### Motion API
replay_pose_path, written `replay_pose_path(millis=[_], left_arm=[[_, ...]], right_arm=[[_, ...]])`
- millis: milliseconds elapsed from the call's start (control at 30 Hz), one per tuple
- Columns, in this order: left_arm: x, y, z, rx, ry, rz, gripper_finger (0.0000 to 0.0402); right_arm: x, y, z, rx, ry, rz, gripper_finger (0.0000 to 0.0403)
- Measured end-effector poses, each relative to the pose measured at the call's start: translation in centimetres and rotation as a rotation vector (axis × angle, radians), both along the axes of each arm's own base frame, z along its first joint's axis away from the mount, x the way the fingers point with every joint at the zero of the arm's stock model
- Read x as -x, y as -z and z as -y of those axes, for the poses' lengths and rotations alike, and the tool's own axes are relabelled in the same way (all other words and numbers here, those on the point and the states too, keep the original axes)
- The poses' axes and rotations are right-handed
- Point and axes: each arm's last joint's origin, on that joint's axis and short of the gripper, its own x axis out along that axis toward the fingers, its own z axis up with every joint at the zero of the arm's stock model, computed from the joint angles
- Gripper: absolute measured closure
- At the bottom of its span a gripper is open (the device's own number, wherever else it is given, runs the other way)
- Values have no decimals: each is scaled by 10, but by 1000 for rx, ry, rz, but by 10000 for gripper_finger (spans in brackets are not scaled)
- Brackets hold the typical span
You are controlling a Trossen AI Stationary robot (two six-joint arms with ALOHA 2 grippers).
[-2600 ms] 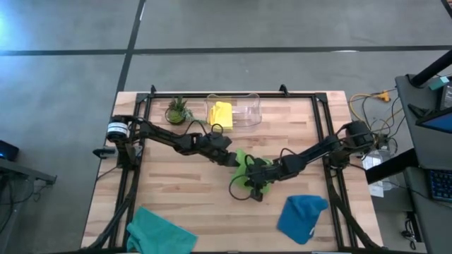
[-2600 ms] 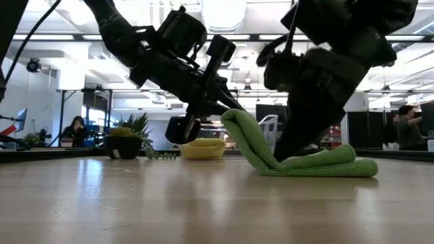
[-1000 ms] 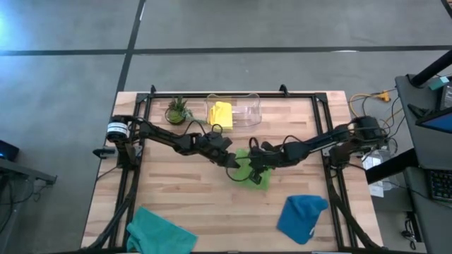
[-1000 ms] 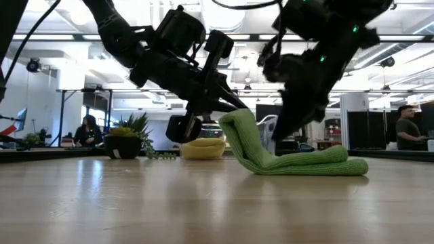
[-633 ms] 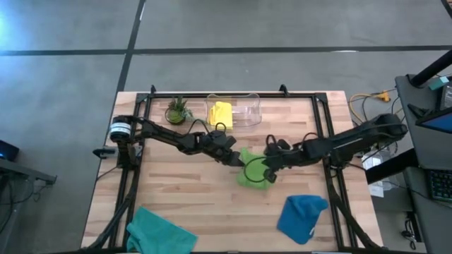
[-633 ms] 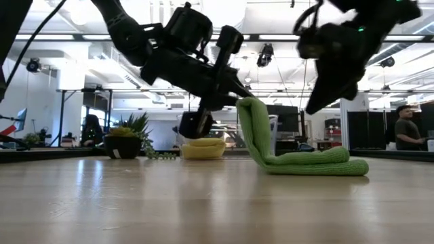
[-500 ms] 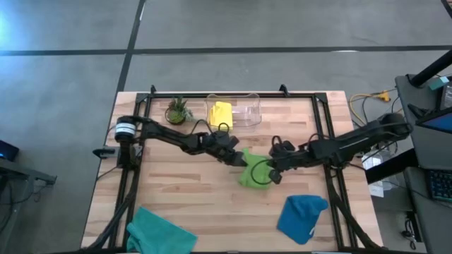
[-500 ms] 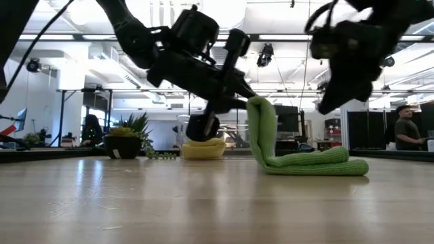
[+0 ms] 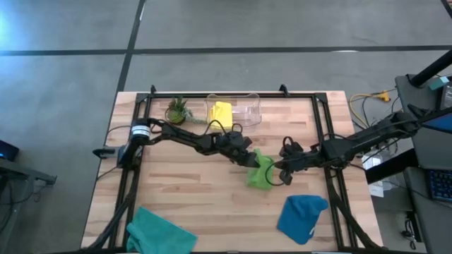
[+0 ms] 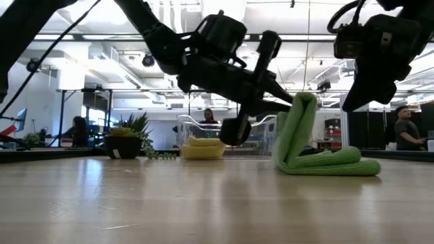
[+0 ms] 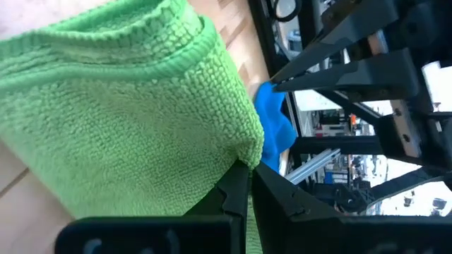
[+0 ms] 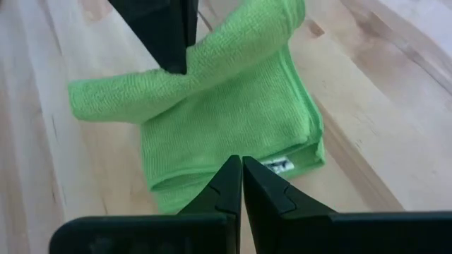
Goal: Fold microfiber towels
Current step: Fold the green microfiber towel
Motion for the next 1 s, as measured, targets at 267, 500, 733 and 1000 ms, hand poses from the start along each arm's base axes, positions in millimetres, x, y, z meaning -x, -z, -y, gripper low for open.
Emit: replay_pose_path(millis=[267, 500, 733, 1000], left_arm=[[-6, 1, 1, 2, 9, -4, 401], [-6, 1, 7, 2, 23, -3, 401], [-10, -7, 9, -2, 23, 40, 401], [-13, -11, 7, -25, -11, 36, 401]], right_arm=[[5, -2, 2, -4, -4, 23, 394], [5, -1, 2, -2, -5, 20, 394], [5, -1, 2, -2, -6, 21, 394], [5, -1, 2, -4, -3, 21, 394]])
